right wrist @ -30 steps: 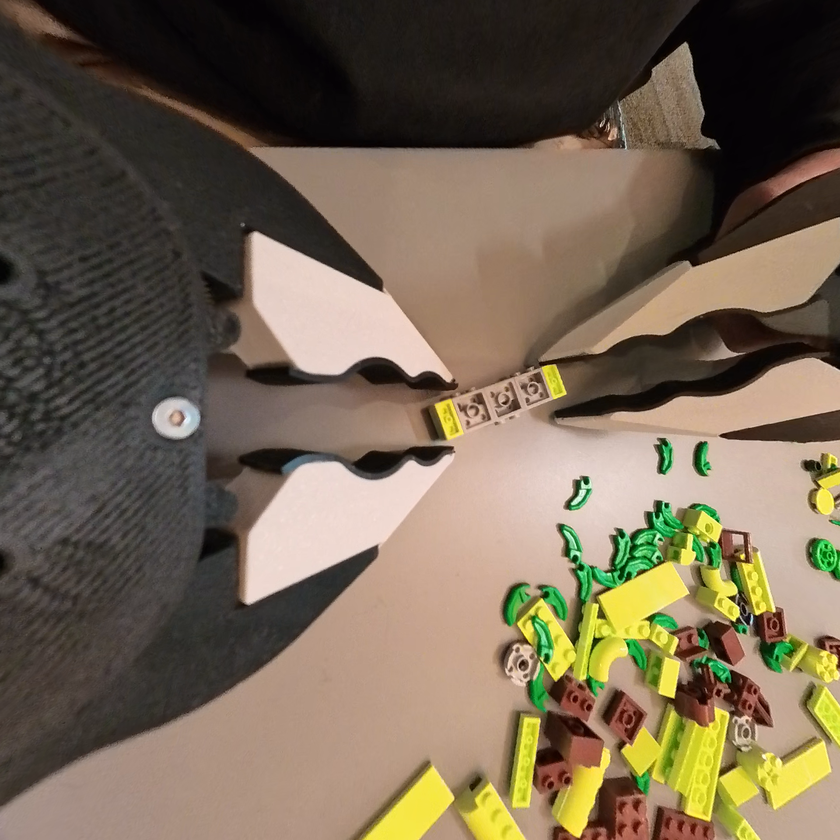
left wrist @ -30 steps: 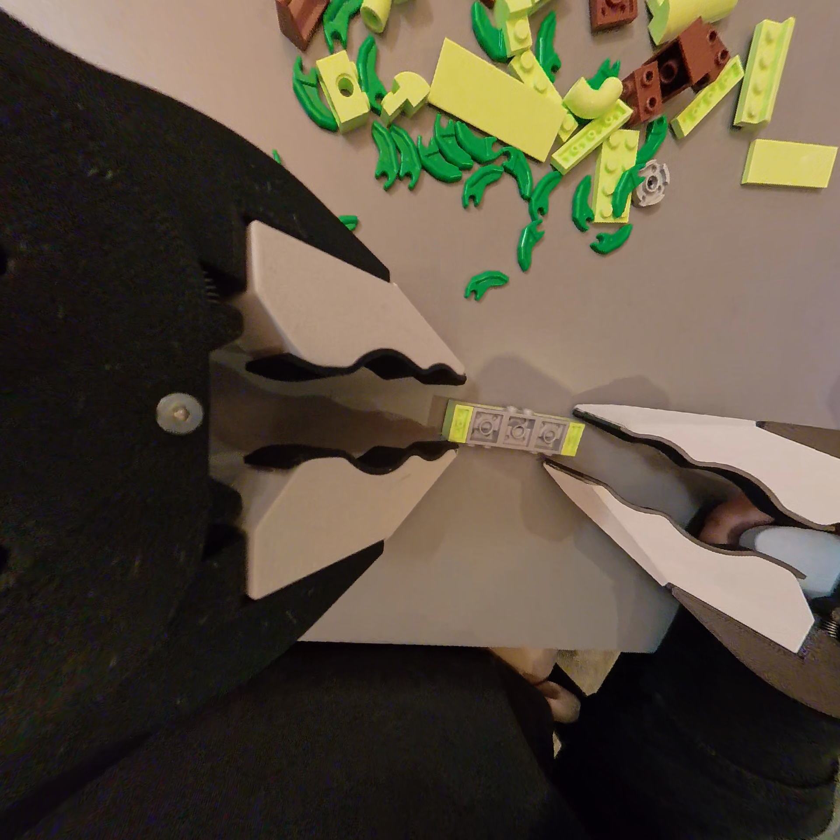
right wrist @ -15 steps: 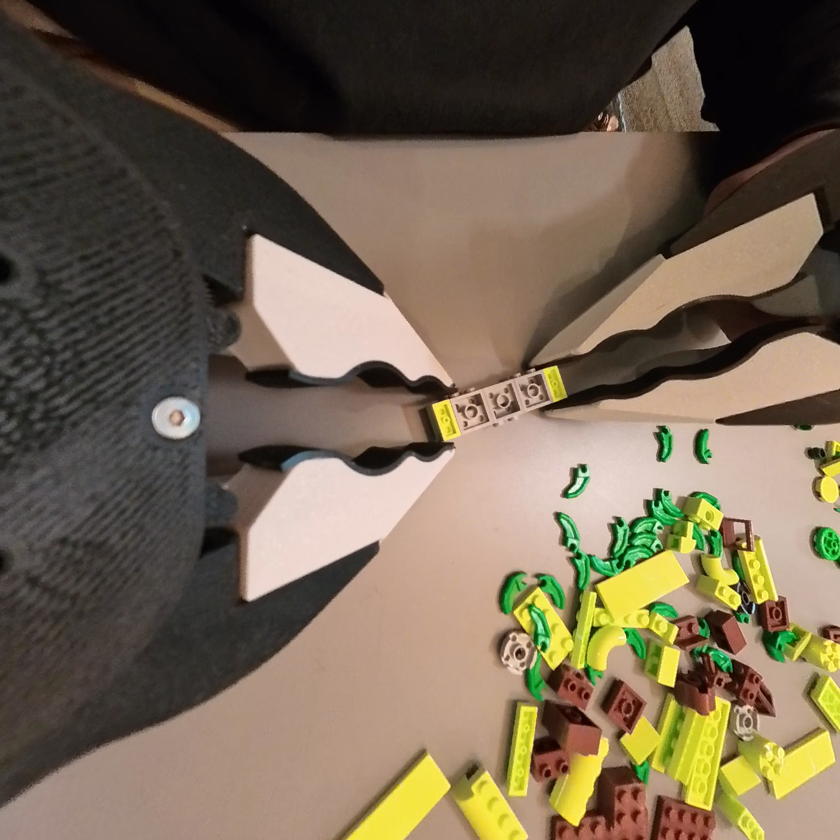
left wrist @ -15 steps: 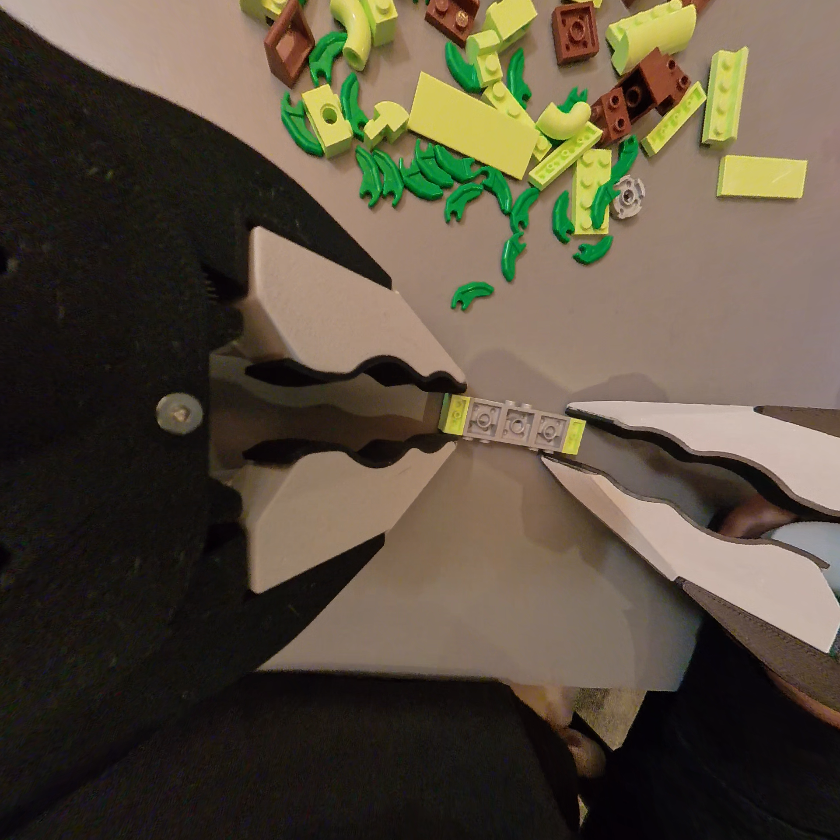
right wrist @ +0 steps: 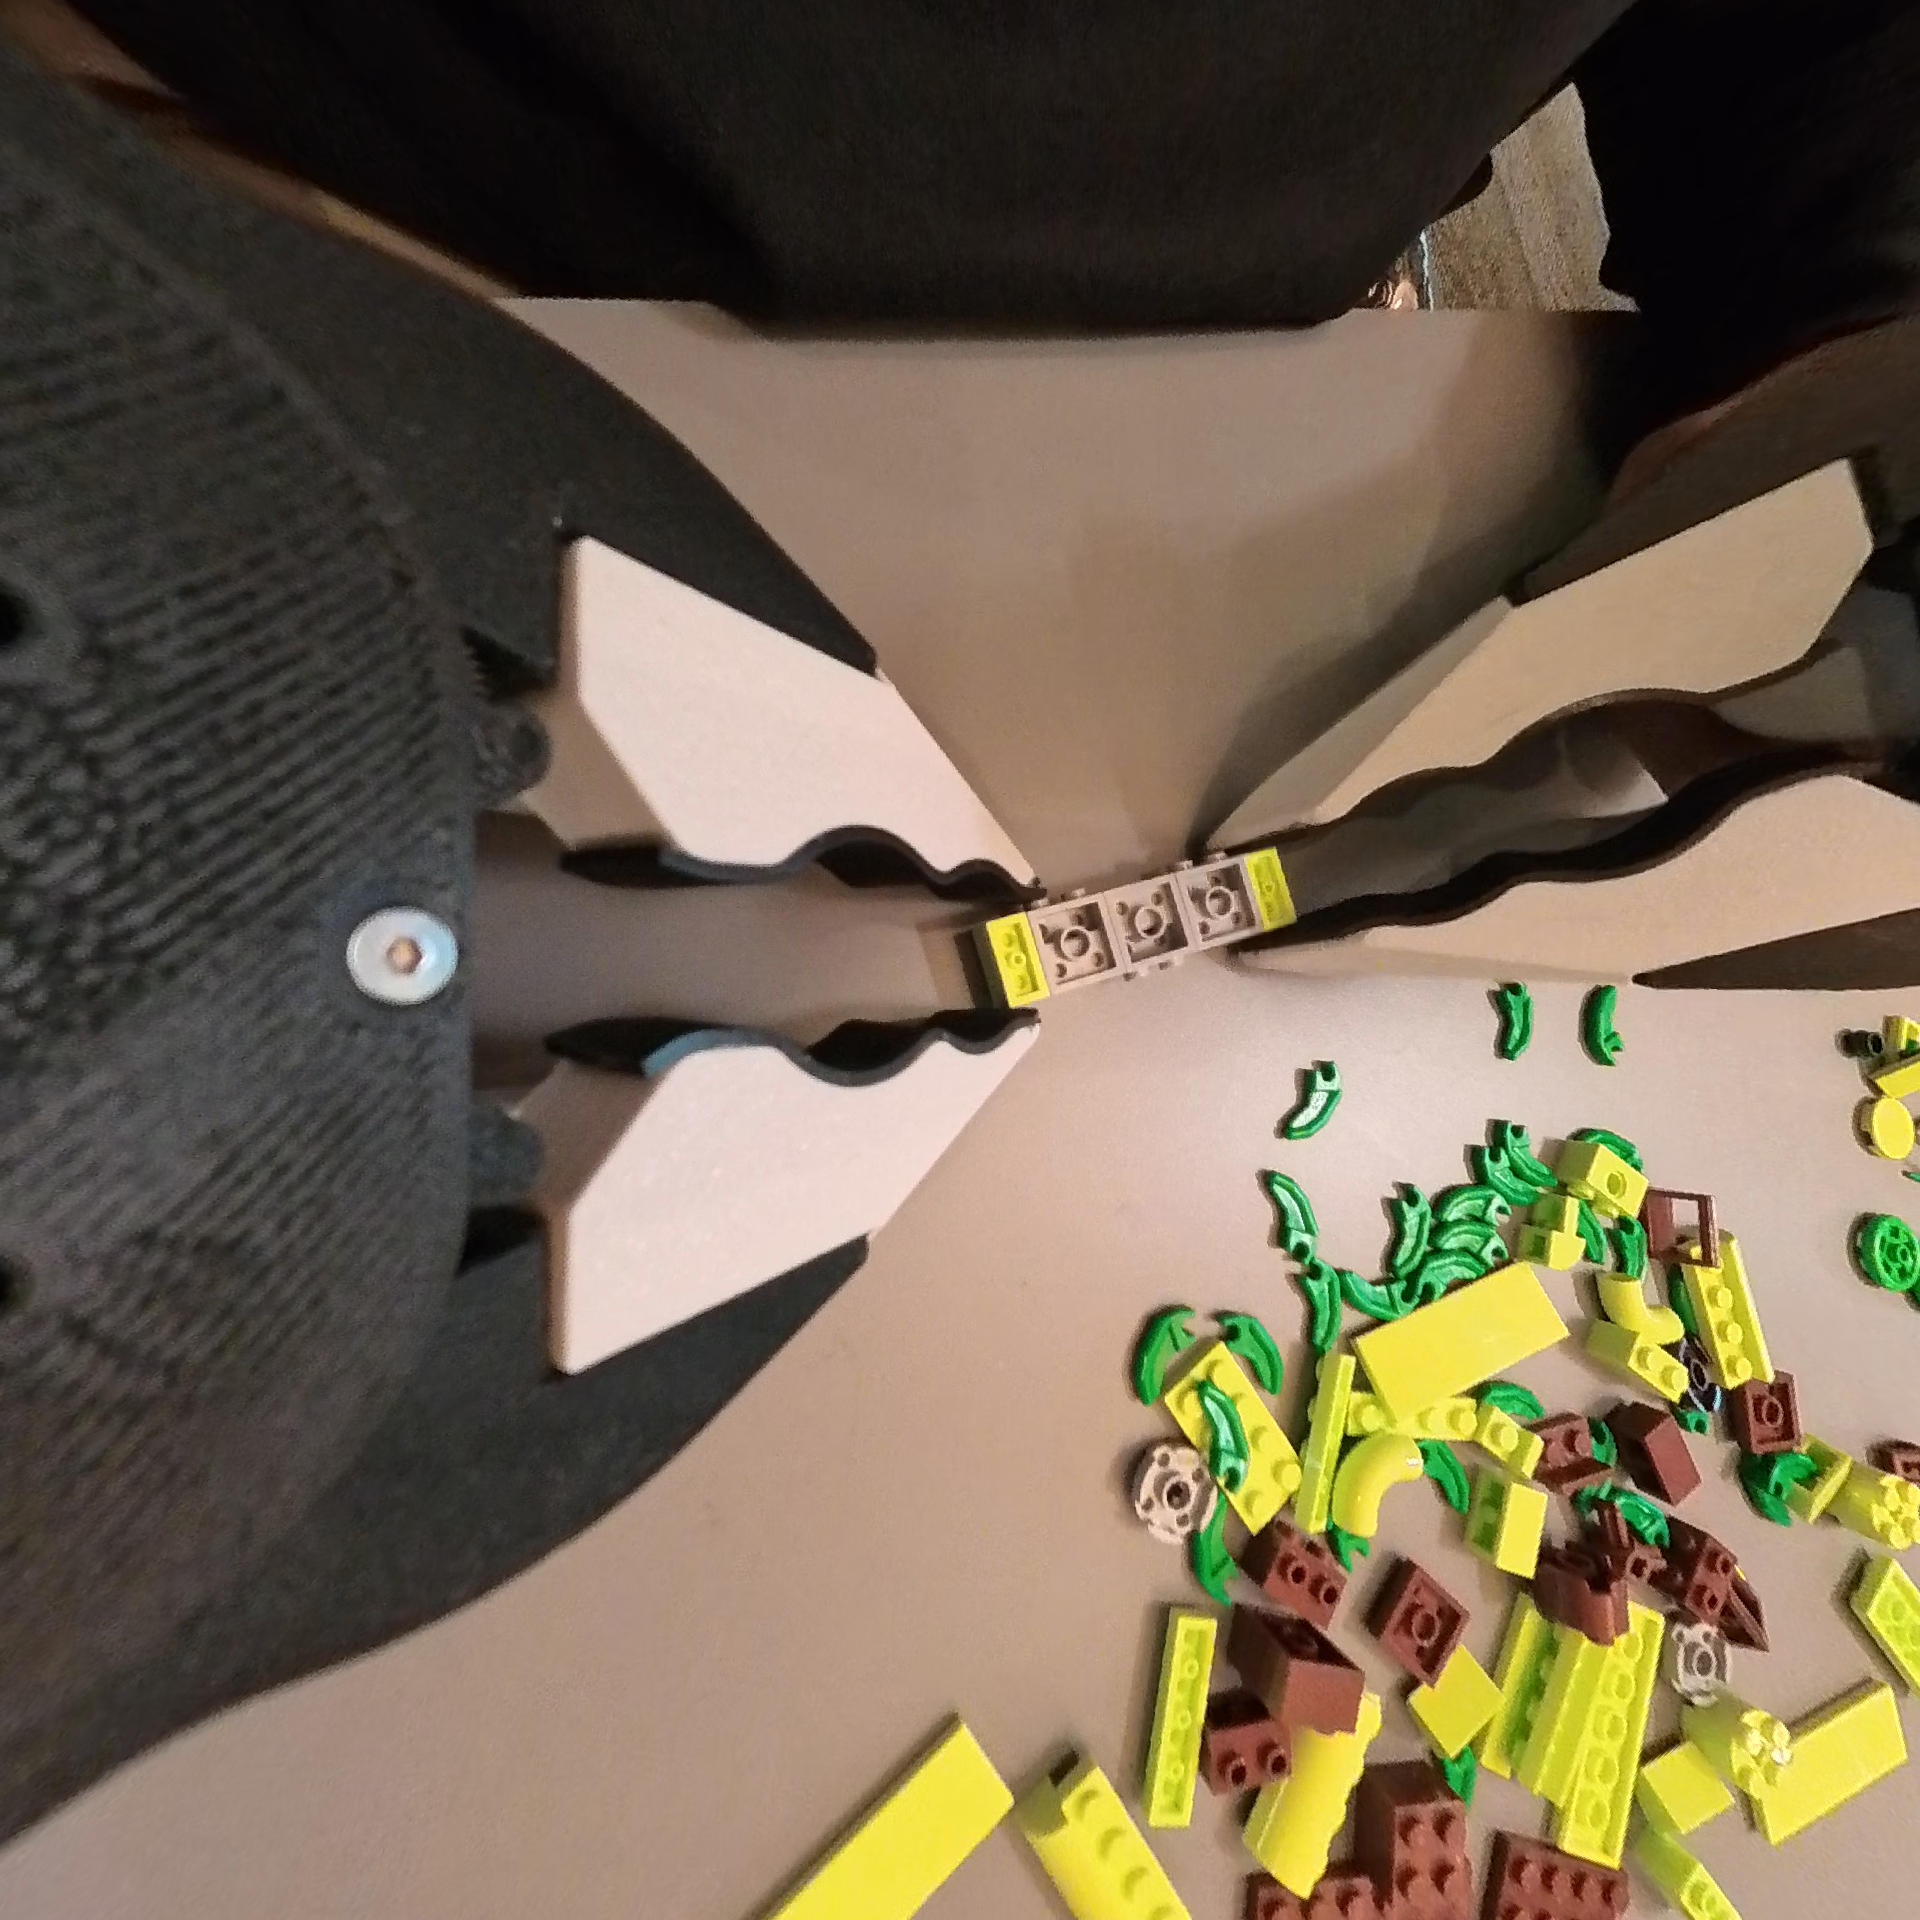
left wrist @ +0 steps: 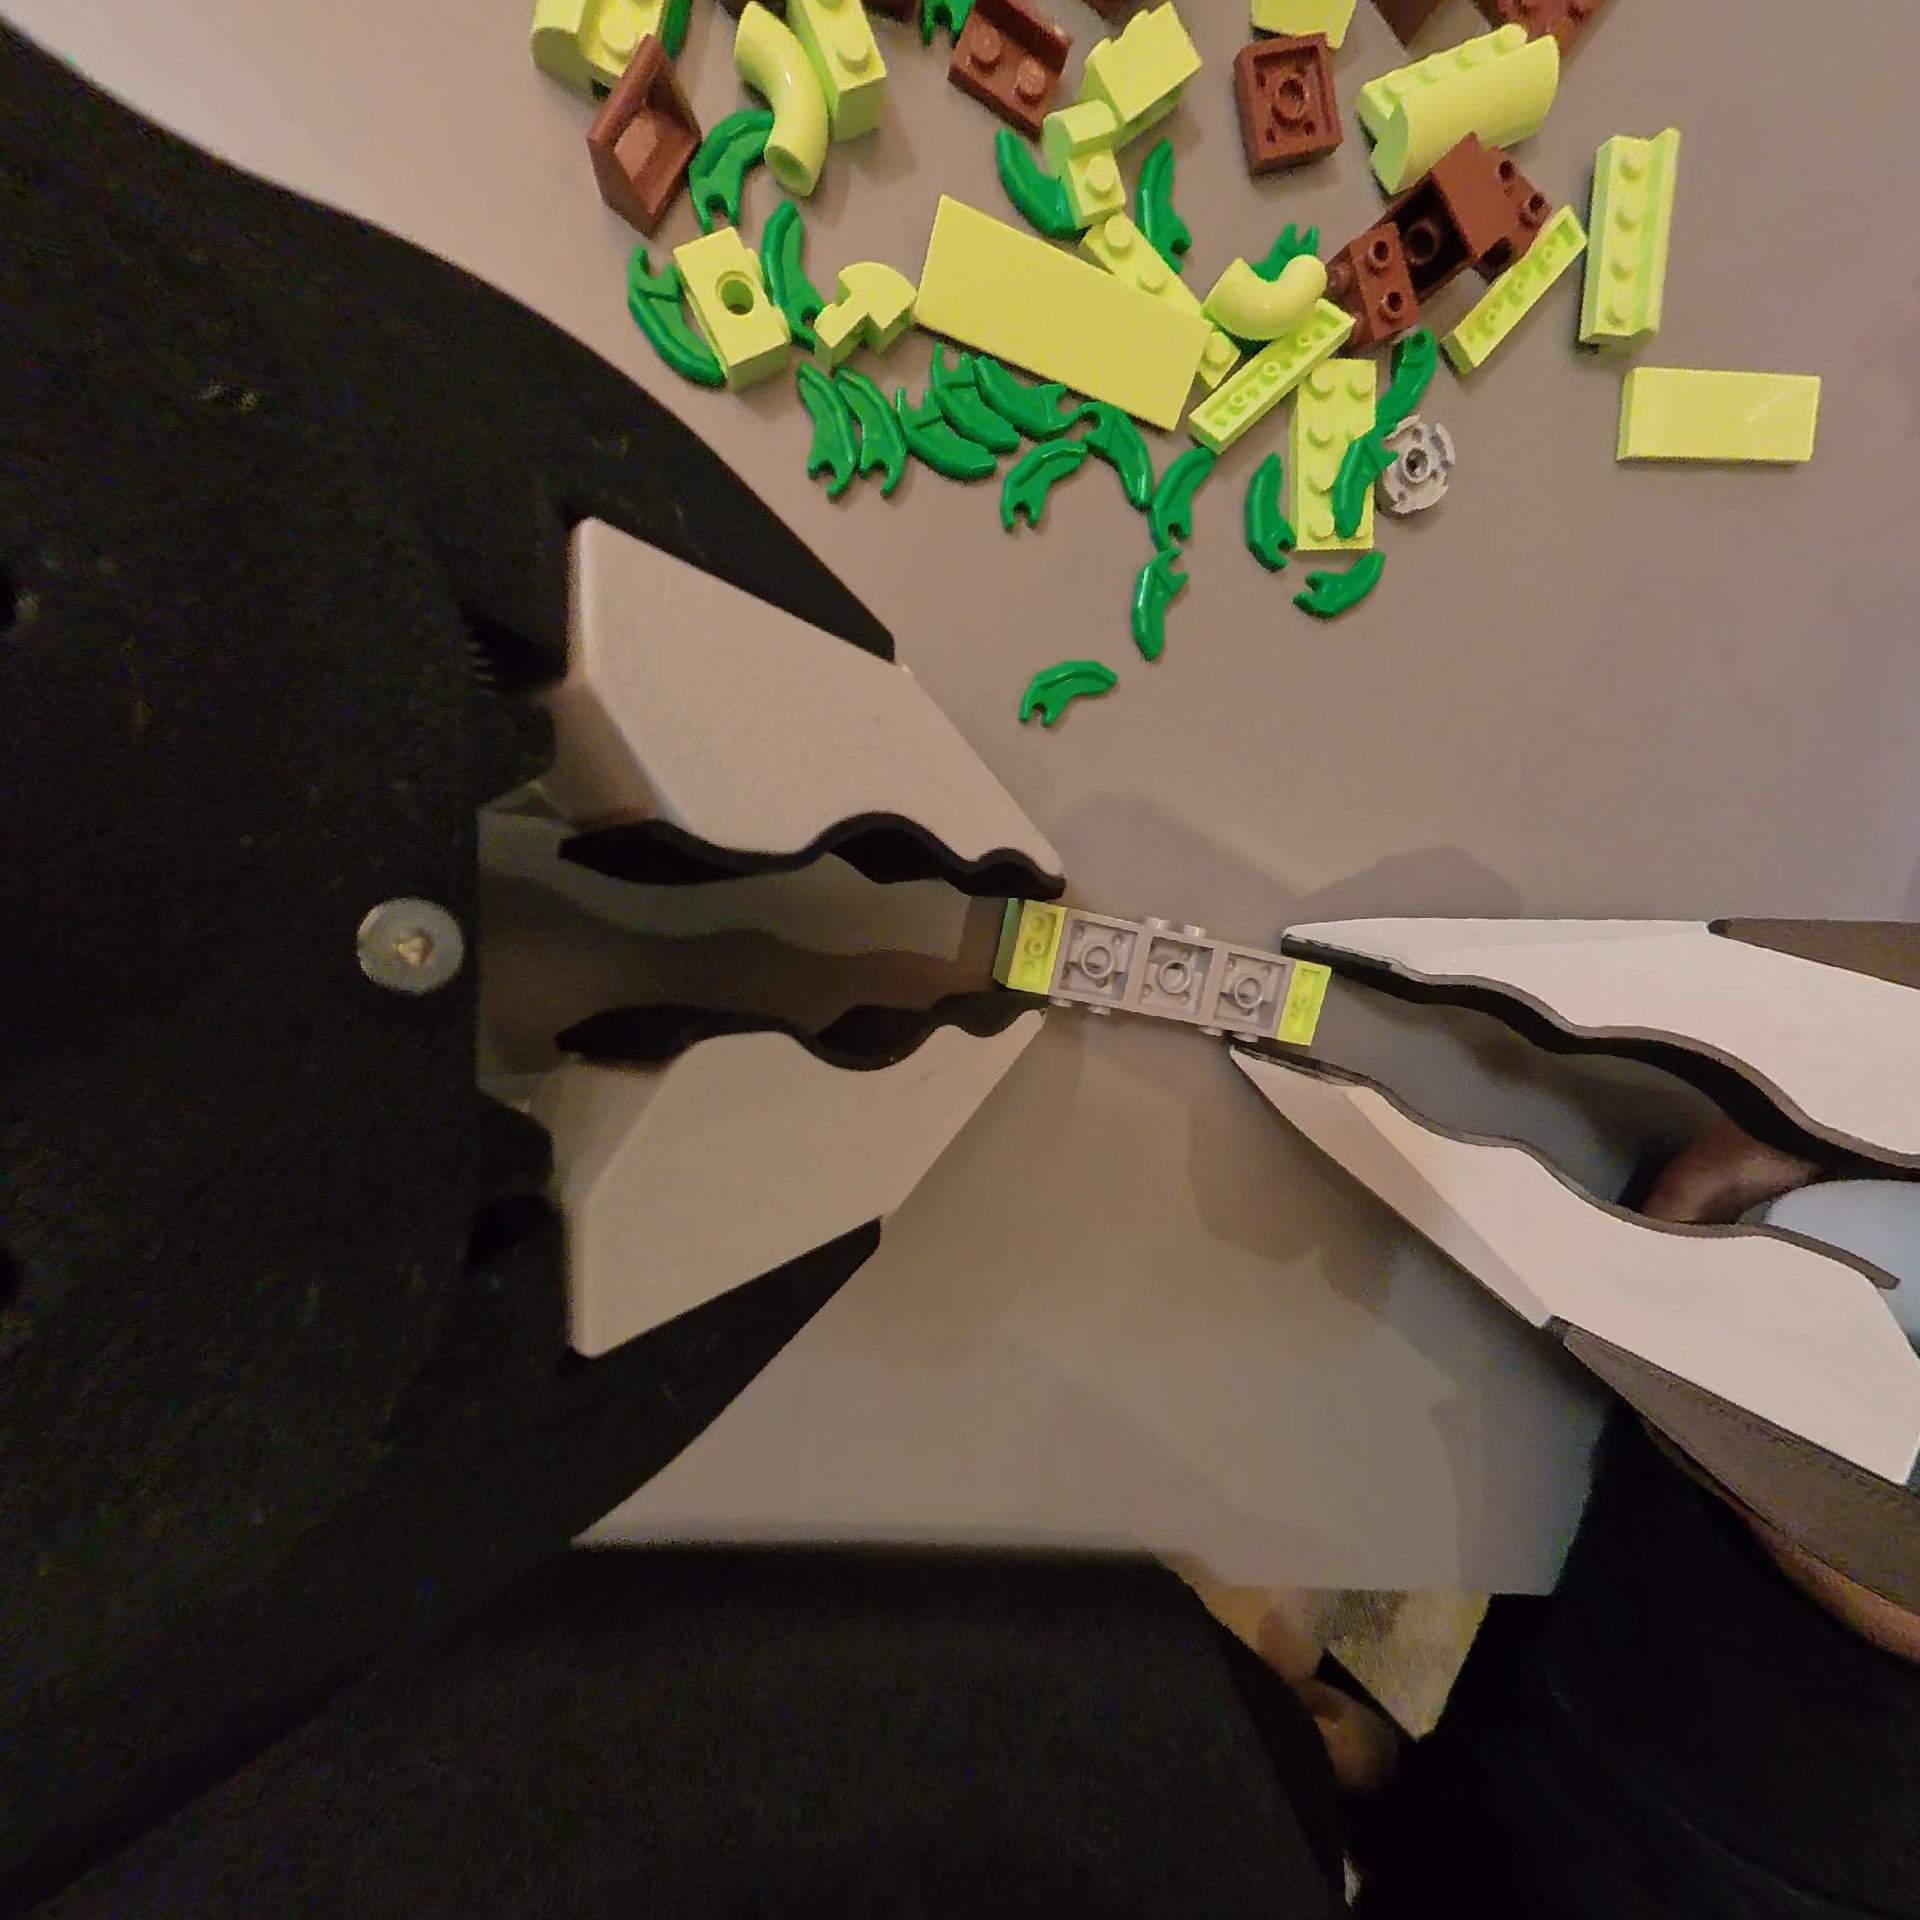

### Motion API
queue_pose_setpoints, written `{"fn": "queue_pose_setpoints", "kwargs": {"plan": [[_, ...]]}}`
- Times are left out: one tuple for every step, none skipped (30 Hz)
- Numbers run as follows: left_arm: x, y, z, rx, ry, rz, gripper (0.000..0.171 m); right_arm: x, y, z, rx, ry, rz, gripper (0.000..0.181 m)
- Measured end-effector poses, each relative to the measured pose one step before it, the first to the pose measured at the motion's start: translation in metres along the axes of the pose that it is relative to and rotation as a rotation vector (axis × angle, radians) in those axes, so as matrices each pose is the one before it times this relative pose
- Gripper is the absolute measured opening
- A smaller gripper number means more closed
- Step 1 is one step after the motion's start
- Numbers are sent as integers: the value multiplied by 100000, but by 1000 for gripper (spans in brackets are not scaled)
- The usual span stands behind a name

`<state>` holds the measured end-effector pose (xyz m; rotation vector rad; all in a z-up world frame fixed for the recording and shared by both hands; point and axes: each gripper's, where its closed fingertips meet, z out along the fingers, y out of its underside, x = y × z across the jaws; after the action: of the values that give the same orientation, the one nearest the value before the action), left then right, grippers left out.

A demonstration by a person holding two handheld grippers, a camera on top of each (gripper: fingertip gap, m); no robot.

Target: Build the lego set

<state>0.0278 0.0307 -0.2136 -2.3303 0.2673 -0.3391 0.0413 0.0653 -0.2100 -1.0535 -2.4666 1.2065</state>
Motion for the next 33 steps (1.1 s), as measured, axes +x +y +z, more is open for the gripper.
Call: {"fn": "queue_pose_setpoints", "kwargs": {"plan": [[-65, -21, 31, -105, -631, 650, 15, 31, -4, 0, 25, 178, 108, 17], [-31, -13, 2, 20, 23, -131, 16, 10, -1, 1, 11, 70, -5, 17], [5, -8, -12, 90, 589, -621, 16, -10, 0, 2, 10, 17, -18, 18], [7, -9, -15, 96, 655, -643, 16, 6, -2, 1, 12, 27, -34, 18], [21, -15, -12, 105, 545, -326, 16, -8, 0, 0, -1, -48, 18, 18], [86, 6, 0, -2, 562, 202, 16, -5, 1, 10, 0, -149, 99, 18], [62, 14, 13, -99, 137, 497, 16, -7, -5, -2, 17, -173, 160, 18], [28, 3, 11, -80, -171, 525, 17, -4, -5, -2, 22, -152, 155, 18], [23, 8, 6, -111, -184, 436, 17, -1, 2, -7, 11, -106, 102, 19], [-2, -6, 15, -27, -76, 232, 17, 3, -2, -1, 5, -53, 50, 19], [11, 1, 7, -36, 297, -71, 17, -8, 1, 1, -1, 29, -34, 19], [5, -15, 4, 20, 582, -318, 17, 4, 2, 1, -3, 83, -92, 19], [9, -20, -7, 81, 739, -585, 17, 2, 1, 2, 2, 69, -86, 19], [4, -11, -8, 116, 706, -704, 16, 2, 3, -6, 9, -19, 23, 18], [4, -3, -14, 77, 448, -430, 17, 5, -9, 2, 12, -136, 166, 18], [6, -3, -2, 29, 114, 16, 17, -8, -4, -2, 11, -159, 195, 19], [45, -5, 2, -10, -33, 496, 17, 7, -4, -2, 12, -97, 104, 19], [33, 17, 13, -148, -285, 670, 18, -6, 0, 0, -3, -36, 11, 19], [-2, 3, 19, -98, -483, 593, 18, 1, 1, 0, -5, 3, -13, 19], [9, 9, 3, -74, -347, 354, 18, 3, -2, -1, 10, -50, 50, 19], [-4, 1, 9, -26, -152, 146, 18, -5, 1, -7, 12, -118, 134, 19], [-4, 1, -3, 3, 27, -28, 18, 2, -4, -3, 11, -117, 141, 19], [5, 6, -2, 29, 165, -159, 18, 1, -2, -1, 9, -60, 72, 19], [0, -7, -5, 31, 192, -195, 18, 8, 0, 0, 0, 33, -45, 19], [-2, -8, -5, 32, 188, -179, 18, -2, 4, 2, -12, 114, -141, 19], [2, 6, -2, 25, 153, -152, 18, -1, 0, 8, -16, 149, -180, 19], [-6, -6, 0, 10, 74, -81, 18, 5, 8, -4, -11, 119, -137, 19], [3, 0, 0, 0, 13, -21, 18, -2, -12, 0, -1, 28, -28, 19], [-7, 1, -1, -10, -40, 18, 18, 2, -2, -1, 8, -55, 65, 19], [4, 1, 2, -16, -29, 19, 18, -4, 9, 0, 12, -126, 126, 19], [17, 11, 2, -22, 177, -47, 17, -7, -5, -2, 18, -172, 162, 19], [-8, 4, -1, 0, 144, -201, 17, 0, 1, -7, 17, -99, 97, 19], [16, -3, -1, 12, 412, -319, 17, 0, 2, 1, -8, 53, -95, 19]]}}
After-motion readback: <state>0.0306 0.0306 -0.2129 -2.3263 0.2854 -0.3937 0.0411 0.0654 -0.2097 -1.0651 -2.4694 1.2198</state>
